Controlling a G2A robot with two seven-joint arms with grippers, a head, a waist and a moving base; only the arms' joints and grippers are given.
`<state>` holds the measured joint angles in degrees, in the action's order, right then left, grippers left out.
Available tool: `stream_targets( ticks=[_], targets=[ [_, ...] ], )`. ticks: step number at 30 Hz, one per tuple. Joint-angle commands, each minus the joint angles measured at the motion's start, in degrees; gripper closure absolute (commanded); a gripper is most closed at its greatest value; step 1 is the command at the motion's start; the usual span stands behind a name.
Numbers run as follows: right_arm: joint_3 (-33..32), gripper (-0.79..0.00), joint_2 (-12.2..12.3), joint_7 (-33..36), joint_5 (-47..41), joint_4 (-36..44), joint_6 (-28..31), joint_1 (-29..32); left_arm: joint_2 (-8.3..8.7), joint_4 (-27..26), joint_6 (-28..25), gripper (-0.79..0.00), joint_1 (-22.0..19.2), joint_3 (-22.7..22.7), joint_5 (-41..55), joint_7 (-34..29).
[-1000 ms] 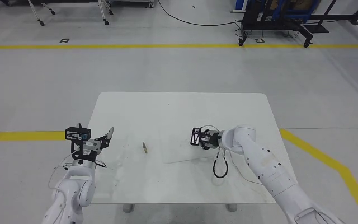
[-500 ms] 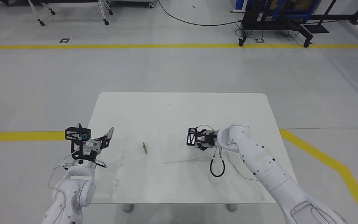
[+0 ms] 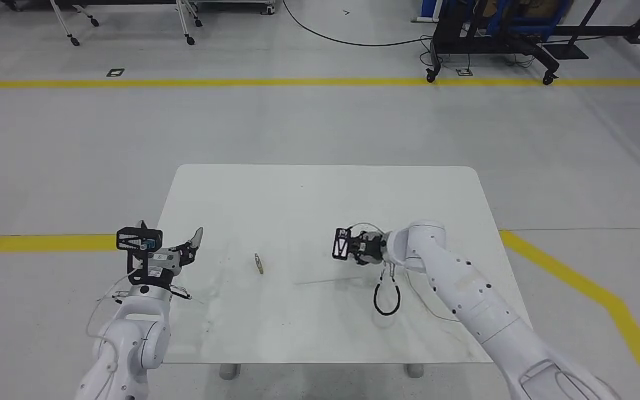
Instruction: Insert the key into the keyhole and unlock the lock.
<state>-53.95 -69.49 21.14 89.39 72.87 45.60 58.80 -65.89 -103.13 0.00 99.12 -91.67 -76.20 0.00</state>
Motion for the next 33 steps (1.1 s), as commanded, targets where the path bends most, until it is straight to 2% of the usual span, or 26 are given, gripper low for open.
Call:
stream_targets(
  ticks=[1, 5, 8, 10, 12, 15, 17, 21, 33],
  targets=[
    [-1.83, 0.0, 0.6, -1.58, -0.48, 2.03, 0.25, 1.45, 0.0, 0.0, 0.0, -0.785, 0.0, 0.0, 0.0, 0.0],
    [-6.49, 0.0, 2.29, -6.11, -0.58, 8.0, 1.63, 6.14, 0.0, 0.0, 0.0, -0.785, 0.0, 0.0, 0.0, 0.0],
    [-10.75, 0.0, 3.51, -12.17, -2.3, 12.17, 2.86, 10.35, 0.0, 0.0, 0.0, -0.785, 0.0, 0.0, 0.0, 0.0],
    [-13.79, 0.0, 4.2, -18.05, -5.24, 14.21, 4.57, 13.12, 0.0, 0.0, 0.0, -0.785, 0.0, 0.0, 0.0, 0.0],
    [-17.36, 0.0, 4.56, -29.17, -11.04, 15.8, 4.35, 16.6, 0.0, 0.0, 0.0, -0.785, 0.0, 0.0, 0.0, 0.0],
    [-20.75, 0.0, 5.08, -41.35, -15.99, 13.76, 8.19, 20.32, 0.0, 0.0, 0.0, -0.785, 0.0, 0.0, 0.0, 0.0],
    [-21.62, 0.0, 5.3, -46.14, -18.77, 11.11, 12.4, 21.07, 0.0, 0.0, 0.0, -0.785, 0.0, 0.0, 0.0, 0.0],
    [-20.63, 0.0, 6.14, -49.49, -20.26, 9.03, 12.4, 20.9, 0.0, 0.0, 0.0, -0.785, 0.0, 0.0, 0.0, 0.0],
    [-20.63, 0.0, 6.14, -49.49, -20.26, 9.03, 12.4, 20.9, 0.0, -0.12, -0.55, -0.785, -0.09, 0.18, -0.12, -0.21]
  ],
)
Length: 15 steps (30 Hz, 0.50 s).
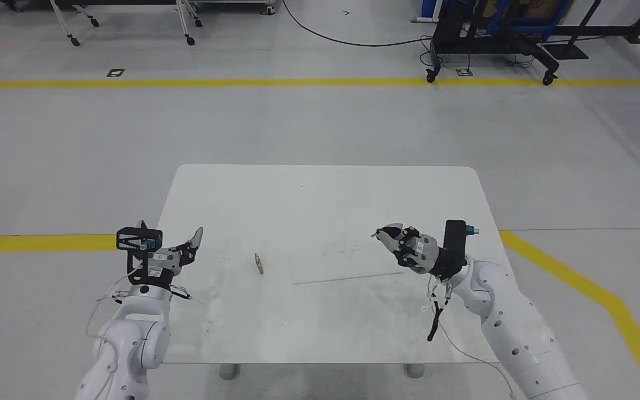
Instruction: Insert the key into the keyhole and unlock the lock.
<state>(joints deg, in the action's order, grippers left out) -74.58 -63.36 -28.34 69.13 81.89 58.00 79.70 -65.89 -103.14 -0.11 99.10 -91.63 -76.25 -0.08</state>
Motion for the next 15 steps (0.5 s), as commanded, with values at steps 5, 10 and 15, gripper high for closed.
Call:
stream_targets(
  ticks=[5, 10, 15],
  targets=[
    [5.94, 0.0, -0.77, 1.74, -5.17, -1.41, 0.0, -1.52, 0.45, -3.39, -25.06, -0.785, -1.39, 0.26, 26.64, -11.04],
    [15.38, 0.0, -1.61, 6.54, -18.71, -8.42, 0.0, -9.66, 1.43, -2.41, -34.88, -0.785, -8.9, 7.12, 61.36, -41.38],
    [20.94, 0.0, -0.76, 10.97, -28.25, -8.84, 0.0, -14.56, 1.73, 3.81, -26.35, -0.785, -21.25, 14.44, 86.94, -63.57]
  ],
)
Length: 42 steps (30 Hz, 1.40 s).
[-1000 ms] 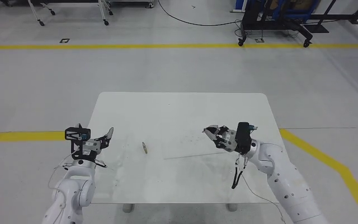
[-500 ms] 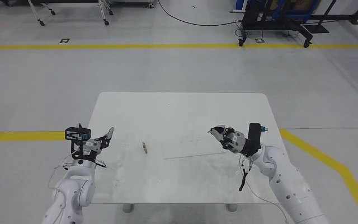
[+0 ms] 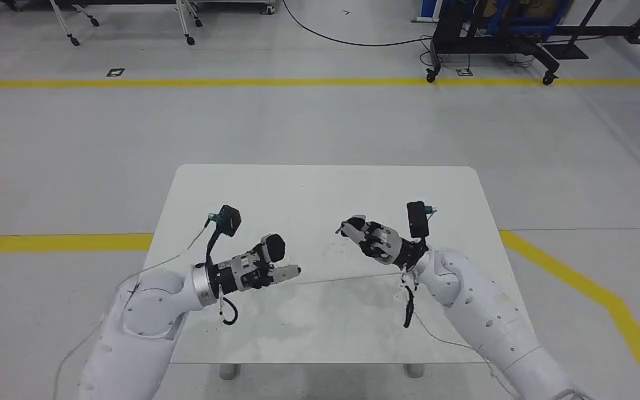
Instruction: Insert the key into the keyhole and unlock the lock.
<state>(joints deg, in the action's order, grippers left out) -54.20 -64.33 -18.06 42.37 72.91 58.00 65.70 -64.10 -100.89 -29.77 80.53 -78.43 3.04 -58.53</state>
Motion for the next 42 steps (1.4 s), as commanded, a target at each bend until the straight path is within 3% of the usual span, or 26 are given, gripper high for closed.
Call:
stream_targets(
  ticks=[1, 4, 6, 12, 17, 25, 29, 33, 42],
  targets=[
    [1.36, 0.0, 0.52, 1.54, -3.04, 0.4, 0.0, -1.09, -0.18, 3.04, 5.13, -0.785, -4.78, 2.52, 10.03, -6.65],
    [2.73, 0.0, 1.6, 4.02, -6.84, 1.16, 0.0, -2.64, -0.65, 6.34, 8.94, -0.785, -9.75, 5.32, 12.5, -6.5],
    [2.61, 0.0, 2.33, 4.86, -7.73, 1.56, 0.0, -3.16, -0.63, 6.77, 9.3, -0.785, -11.25, 5.05, 8.09, -3.05],
    [2.61, 0.0, 2.33, 4.86, -7.73, 1.56, 0.0, -3.16, -0.63, 6.77, 9.3, -0.785, -11.25, 5.05, 8.09, -3.05],
    [2.7, 0.0, 2.28, 5.4, -8.47, 1.97, -0.79, -2.45, -0.67, 6.43, 8.05, -0.785, -9.42, 5.16, 3.95, 4.08],
    [4.94, 0.0, 2.87, 16.65, -29.9, 0.82, 0.0, -1.57, -1.31, 10.37, 2.22, -0.782, -12.46, 9.69, 0.46, 6.72],
    [5.37, 0.0, 3.1, 23.65, -36.72, -0.74, -0.4, -2.49, -1.74, 12.73, 0.34, -0.656, -14.44, 12.54, 0.06, 6.64],
    [5.54, 0.0, 3.18, 27.83, -40.62, -0.52, -0.63, -2.84, -1.94, 14.44, -0.38, -0.388, -15.54, 13.77, 0.54, 6.76],
    [6.83, 0.0, 2.44, 34.07, -45.71, -1.2, -2.14, -4.46, -2.25, 18.02, -0.61, -0.329, -18.13, 15.71, 1.14, 6.53]
  ],
)
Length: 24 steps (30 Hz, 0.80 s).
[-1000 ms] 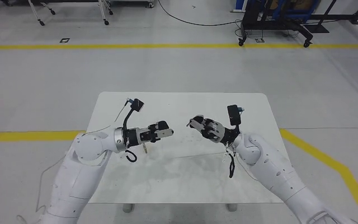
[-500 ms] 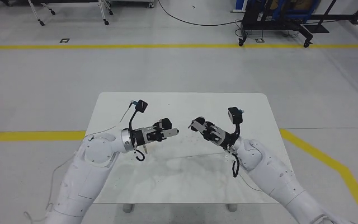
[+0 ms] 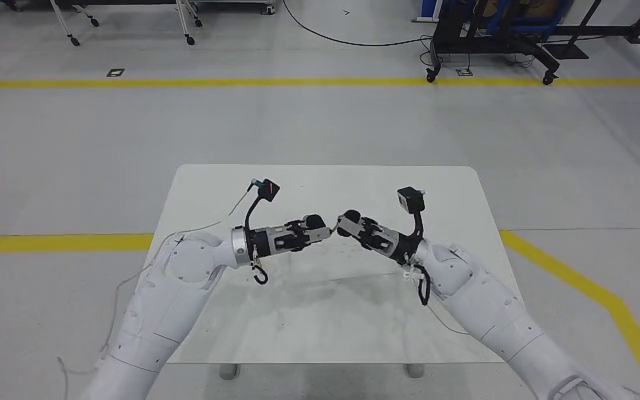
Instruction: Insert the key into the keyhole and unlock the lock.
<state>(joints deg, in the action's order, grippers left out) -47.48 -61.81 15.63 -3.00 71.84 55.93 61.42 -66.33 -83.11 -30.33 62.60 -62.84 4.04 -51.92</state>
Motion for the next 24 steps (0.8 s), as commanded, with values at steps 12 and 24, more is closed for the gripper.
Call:
stream_targets(
  ticks=[12, 24],
  targets=[
    [1.52, 0.0, -1.49, 4.93, -4.07, -2.72, -0.69, -2.23, -0.24, 2.82, -1.0, -0.148, -2.43, 1.76, 1.73, -0.94],
    [1.4, 0.0, -2.62, 6.3, -4.81, -4.83, -0.26, -3.04, -0.37, 4.44, -0.66, 0.0, -3.38, 2.93, 1.67, -0.26]
  ],
)
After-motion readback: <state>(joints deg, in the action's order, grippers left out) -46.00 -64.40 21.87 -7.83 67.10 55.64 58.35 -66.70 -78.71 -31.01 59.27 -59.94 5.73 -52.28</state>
